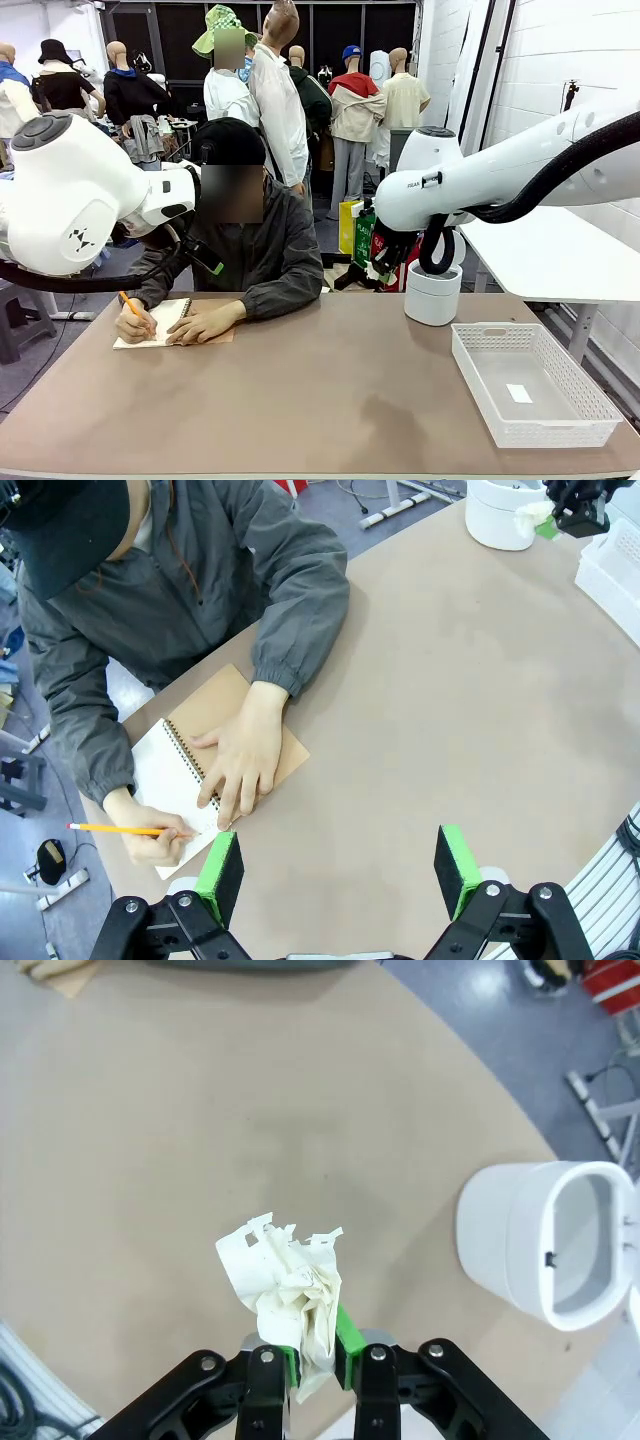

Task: Sort the paper based on its condition.
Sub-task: If a person hands you a paper, place it in the Organizing basket , and if it's crumpled, put it in the Trash can.

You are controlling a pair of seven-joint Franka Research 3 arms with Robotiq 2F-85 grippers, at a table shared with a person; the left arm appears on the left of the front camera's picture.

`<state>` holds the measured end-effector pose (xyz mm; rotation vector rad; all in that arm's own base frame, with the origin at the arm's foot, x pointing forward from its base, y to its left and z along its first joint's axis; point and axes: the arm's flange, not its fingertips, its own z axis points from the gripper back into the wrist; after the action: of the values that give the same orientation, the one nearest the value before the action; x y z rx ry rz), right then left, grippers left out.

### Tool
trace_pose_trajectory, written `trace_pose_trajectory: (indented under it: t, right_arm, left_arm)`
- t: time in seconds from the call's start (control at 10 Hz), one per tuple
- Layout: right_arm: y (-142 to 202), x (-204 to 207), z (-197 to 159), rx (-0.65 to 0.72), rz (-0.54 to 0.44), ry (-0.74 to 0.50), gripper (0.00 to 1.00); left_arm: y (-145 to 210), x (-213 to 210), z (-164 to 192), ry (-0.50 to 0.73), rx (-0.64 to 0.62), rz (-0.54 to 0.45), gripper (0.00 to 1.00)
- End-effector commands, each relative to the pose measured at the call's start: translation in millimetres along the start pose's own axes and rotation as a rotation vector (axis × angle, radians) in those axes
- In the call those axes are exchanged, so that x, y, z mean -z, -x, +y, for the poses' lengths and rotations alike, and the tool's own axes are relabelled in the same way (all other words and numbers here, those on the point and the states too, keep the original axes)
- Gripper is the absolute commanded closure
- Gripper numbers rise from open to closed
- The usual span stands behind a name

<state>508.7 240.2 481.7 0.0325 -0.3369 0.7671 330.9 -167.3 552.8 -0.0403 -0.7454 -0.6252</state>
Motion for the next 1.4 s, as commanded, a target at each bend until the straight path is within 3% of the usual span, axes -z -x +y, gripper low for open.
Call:
trace_pose_trajectory:
  t: [0.0,0.4,0.6,1.3]
  right_arm:
    - [1,-2,-9,0.009,0.009,0.0,1.0]
    - [0,-2,-3,0.008,0.001,0.001,1.0]
    - [-5,-5,-31,0.166,-0.025,0.151,1.0]
    - [-11,-6,-123,0.431,0.012,0.227,1.0]
  left_arm:
    - [1,0,1,-0.004,-0.002,0.001,0.0]
    - [1,0,1,-0.004,-0.002,0.001,0.0]
    - [1,0,1,-0.004,-0.002,0.001,0.0]
    - [1,0,1,-0.004,-0.002,0.001,0.0]
